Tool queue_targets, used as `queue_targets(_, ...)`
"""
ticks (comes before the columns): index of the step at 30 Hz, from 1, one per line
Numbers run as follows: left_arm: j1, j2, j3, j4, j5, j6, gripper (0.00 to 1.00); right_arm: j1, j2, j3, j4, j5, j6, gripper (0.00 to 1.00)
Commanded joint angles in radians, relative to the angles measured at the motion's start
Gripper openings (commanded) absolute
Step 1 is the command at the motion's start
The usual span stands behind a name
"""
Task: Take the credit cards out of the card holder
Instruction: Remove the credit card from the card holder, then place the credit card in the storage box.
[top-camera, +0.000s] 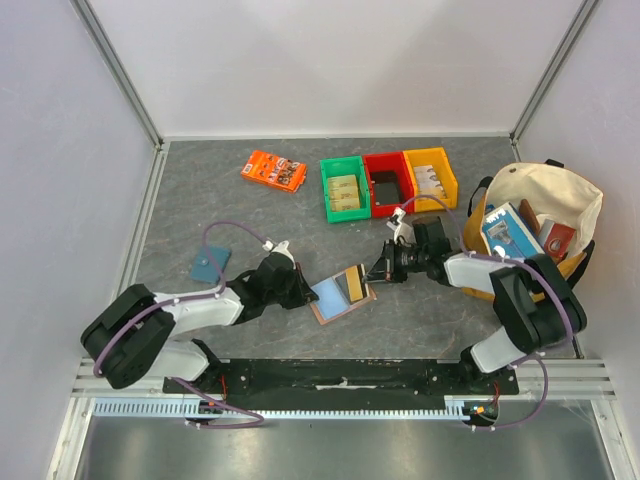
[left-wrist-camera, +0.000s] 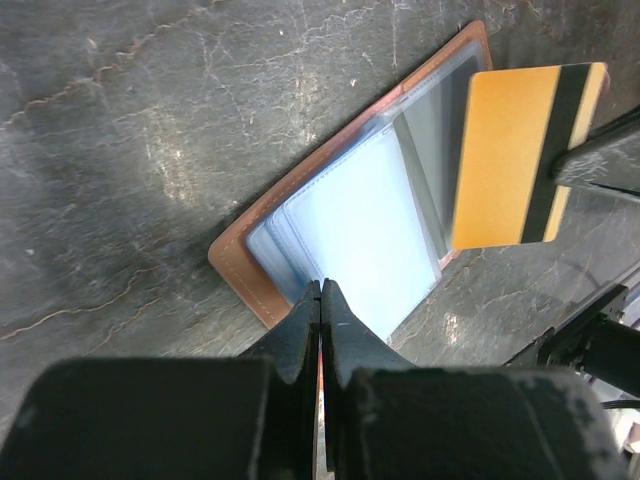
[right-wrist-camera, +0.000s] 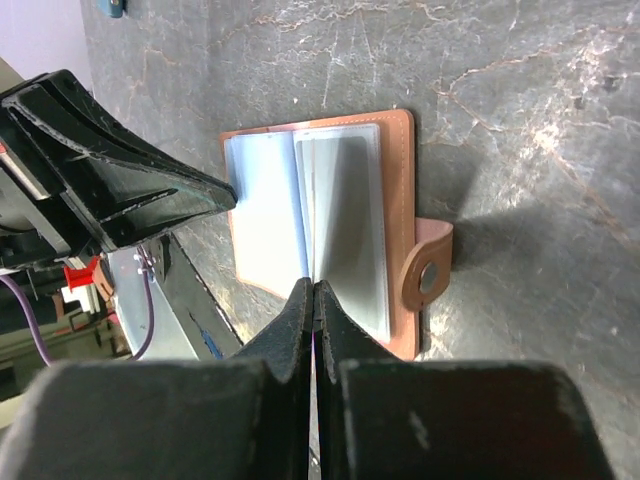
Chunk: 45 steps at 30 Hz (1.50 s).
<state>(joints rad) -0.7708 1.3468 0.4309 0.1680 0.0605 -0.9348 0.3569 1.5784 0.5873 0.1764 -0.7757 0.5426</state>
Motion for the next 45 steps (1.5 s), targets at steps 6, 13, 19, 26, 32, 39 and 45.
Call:
queue_targets(6,-0.018,-0.155,0.084,-0.111,-0.157,0.255,0.36,-0.006,-0.221,0.068,-0.156,0.13,0.039,0.0)
queue_targets(13,-0.14,-0.297,0.16,-0.09,-0.326,0.627,0.8,-0.004,-0.319,0.083,-0.164,0.133,0.135,0.0)
queue_targets(19,-0.307,-0.339,0.138,0.085,-0.429,1.042,0.87,-0.004,-0.374,0.103,-0.173,0.136,0.175,0.0)
queue_targets(26,-0.488,-0.236,0.104,0.318,-0.559,1.36,0.84,-0.003,-0.408,0.117,-0.17,0.112,0.218,0.0)
queue_targets(32,-0.57,-0.075,0.131,0.467,-0.689,1.521,0.76,-0.003,-0.429,0.108,-0.15,0.098,0.252,0.0)
queue_targets(39,-0.59,0.058,0.163,0.616,-0.787,1.614,0.63,-0.004,-0.454,0.089,-0.135,0.093,0.28,0.0)
queue_targets(45,-0.593,0.155,0.192,0.725,-0.824,1.676,0.5,-0.004,-0.475,0.069,-0.117,0.095,0.306,0.0)
